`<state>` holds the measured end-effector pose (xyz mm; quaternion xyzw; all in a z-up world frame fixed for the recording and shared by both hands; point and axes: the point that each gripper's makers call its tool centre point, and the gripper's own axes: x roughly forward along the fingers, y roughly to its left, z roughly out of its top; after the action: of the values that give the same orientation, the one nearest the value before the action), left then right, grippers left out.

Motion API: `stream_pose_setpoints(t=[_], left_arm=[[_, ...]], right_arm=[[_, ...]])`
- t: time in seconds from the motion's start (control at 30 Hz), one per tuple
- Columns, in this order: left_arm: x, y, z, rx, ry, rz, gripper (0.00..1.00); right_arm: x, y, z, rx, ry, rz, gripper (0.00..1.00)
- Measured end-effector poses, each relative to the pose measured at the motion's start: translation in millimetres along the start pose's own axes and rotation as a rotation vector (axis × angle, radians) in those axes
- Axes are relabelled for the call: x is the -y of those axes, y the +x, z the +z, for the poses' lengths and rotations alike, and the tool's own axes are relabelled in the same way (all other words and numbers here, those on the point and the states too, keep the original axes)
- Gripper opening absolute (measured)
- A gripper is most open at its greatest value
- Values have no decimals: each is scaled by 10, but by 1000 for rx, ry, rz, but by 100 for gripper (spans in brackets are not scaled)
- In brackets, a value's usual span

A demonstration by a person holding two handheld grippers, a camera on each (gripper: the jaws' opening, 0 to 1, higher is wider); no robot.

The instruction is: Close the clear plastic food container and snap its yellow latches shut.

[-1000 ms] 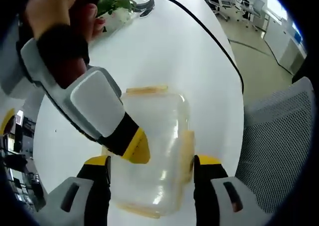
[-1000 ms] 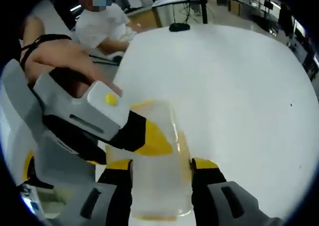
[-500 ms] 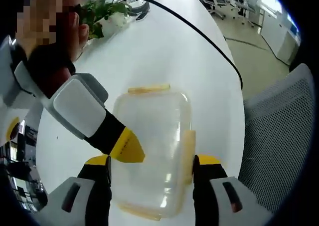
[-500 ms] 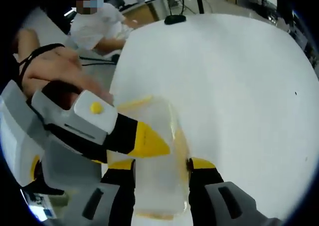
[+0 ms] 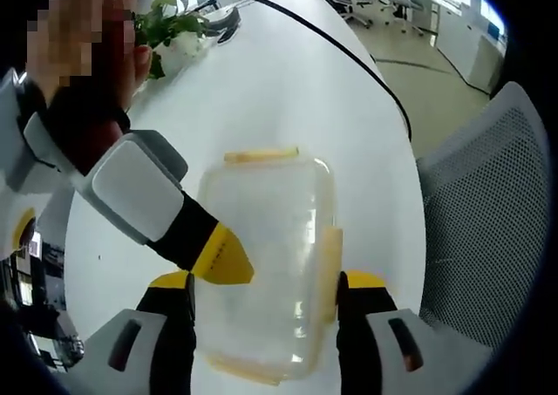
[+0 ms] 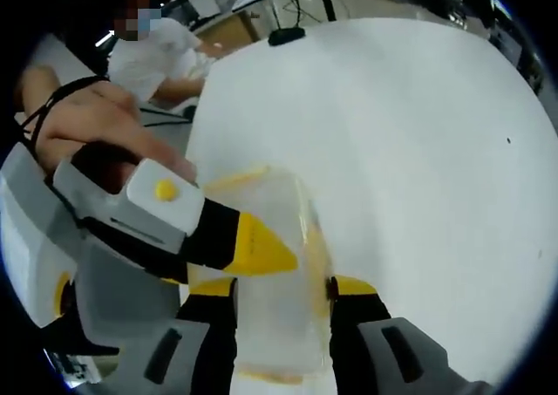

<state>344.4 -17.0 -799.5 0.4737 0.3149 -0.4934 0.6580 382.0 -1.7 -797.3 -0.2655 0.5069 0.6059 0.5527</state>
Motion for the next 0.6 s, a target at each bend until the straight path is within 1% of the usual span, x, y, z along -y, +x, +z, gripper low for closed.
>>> stream_pose_setpoints(t=[0.27, 0.47, 0.5, 0.53, 0.57, 0.6], left_arm=[[-11, 3, -9, -12, 1, 2, 65], [-16, 1, -13, -20, 2, 8, 65], [-2, -2, -18, -24, 23, 5, 64], [-4, -53, -42, -30, 40, 17, 63], [-2, -63, -39, -24, 52, 5, 63], [-15, -64, -36, -14, 38, 4, 63]], right_arm=[[-2, 4, 7, -15, 8, 1, 40], [1, -1, 2, 10, 38, 23, 38], [-9, 8, -1, 8, 47, 36, 36], [-2, 9, -27, 0, 72, 42, 35], [2, 2, -36, -1, 76, 44, 34], [2, -4, -38, 4, 72, 43, 34]])
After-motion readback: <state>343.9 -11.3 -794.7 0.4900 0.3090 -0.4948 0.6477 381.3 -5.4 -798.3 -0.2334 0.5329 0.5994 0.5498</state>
